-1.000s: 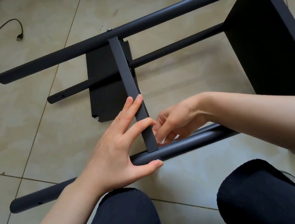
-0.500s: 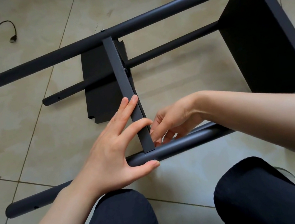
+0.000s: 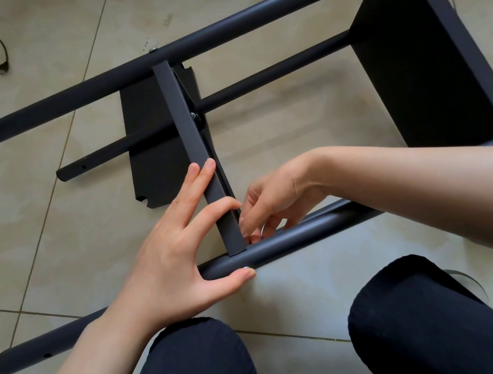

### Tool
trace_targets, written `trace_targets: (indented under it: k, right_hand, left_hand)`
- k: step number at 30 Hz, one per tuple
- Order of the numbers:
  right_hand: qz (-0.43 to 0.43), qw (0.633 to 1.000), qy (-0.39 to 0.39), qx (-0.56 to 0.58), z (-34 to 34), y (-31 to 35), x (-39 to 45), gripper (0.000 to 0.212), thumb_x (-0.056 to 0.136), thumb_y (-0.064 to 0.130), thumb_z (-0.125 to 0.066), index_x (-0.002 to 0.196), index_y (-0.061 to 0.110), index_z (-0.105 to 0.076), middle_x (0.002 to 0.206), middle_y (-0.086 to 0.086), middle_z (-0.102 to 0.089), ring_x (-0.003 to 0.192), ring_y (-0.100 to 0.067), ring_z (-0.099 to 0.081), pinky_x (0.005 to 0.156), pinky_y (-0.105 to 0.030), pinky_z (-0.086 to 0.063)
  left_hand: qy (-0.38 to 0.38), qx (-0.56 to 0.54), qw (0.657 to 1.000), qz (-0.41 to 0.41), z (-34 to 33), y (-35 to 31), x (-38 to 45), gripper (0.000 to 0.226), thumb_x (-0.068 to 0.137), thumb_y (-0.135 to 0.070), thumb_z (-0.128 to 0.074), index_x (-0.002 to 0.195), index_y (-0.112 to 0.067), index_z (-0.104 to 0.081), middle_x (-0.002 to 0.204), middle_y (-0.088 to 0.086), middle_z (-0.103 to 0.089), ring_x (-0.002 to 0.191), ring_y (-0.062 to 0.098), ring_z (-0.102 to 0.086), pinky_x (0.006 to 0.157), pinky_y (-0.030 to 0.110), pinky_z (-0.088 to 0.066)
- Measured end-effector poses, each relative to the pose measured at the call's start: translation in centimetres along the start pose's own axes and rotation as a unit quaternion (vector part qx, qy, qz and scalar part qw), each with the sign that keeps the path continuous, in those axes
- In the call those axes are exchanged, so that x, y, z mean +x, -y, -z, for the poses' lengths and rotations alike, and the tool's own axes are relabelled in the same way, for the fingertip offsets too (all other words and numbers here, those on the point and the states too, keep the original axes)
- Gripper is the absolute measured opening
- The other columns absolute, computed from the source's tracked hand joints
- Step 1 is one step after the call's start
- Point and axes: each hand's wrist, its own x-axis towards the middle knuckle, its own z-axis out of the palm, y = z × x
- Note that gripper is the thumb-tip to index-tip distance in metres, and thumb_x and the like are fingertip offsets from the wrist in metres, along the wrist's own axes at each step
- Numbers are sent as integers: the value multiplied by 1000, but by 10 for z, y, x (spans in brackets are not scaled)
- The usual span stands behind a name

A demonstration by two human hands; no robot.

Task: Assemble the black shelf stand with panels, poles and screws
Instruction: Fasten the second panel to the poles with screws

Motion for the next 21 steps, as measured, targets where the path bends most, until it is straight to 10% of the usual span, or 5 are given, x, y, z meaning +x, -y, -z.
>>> trace_targets:
  k: [21]
  right_hand:
    - [0,1000,0,-1,-4,0,4,8,94,11,-58,86,9,-62,81,-3,-60,82,-16,-57,78,-30,-48]
  left_hand:
    - [1,-2,1000,2,0,0,1,66,75,-56,-71,131,-25,-58,169,-4,-13,156,17,-7,113,37,-29]
